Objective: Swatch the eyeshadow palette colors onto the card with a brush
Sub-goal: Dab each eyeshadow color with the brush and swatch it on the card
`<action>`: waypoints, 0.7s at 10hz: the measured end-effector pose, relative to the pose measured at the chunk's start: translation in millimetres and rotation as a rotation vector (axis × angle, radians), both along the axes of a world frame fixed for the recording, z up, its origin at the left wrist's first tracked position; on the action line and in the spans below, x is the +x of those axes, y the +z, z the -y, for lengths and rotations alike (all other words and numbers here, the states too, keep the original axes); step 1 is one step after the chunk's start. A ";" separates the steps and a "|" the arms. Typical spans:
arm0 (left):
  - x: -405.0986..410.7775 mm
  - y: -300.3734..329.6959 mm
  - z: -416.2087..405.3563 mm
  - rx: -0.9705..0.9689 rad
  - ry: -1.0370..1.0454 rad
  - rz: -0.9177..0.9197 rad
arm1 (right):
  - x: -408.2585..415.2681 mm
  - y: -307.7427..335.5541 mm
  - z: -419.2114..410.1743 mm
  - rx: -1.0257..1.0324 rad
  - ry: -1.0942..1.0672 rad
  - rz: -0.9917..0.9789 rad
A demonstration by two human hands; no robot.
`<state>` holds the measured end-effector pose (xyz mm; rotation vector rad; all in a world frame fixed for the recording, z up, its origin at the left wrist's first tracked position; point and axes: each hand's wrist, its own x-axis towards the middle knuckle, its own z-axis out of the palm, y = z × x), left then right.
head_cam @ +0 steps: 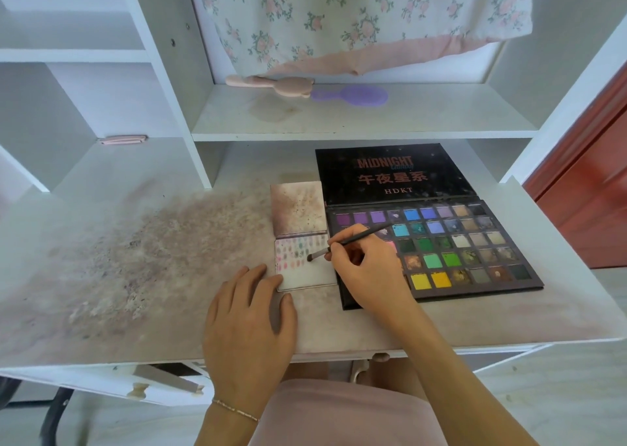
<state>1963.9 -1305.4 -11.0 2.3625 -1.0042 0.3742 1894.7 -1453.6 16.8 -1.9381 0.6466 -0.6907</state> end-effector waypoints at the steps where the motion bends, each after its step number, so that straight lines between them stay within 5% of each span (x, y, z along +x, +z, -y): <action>1: 0.3 -0.7 0.2 -0.004 0.000 0.010 | -0.4 0.6 -0.1 -0.014 0.016 -0.026; 7: -0.9 0.4 1.4 0.011 0.016 -0.002 | -1.5 2.8 -0.7 -0.020 0.046 -0.038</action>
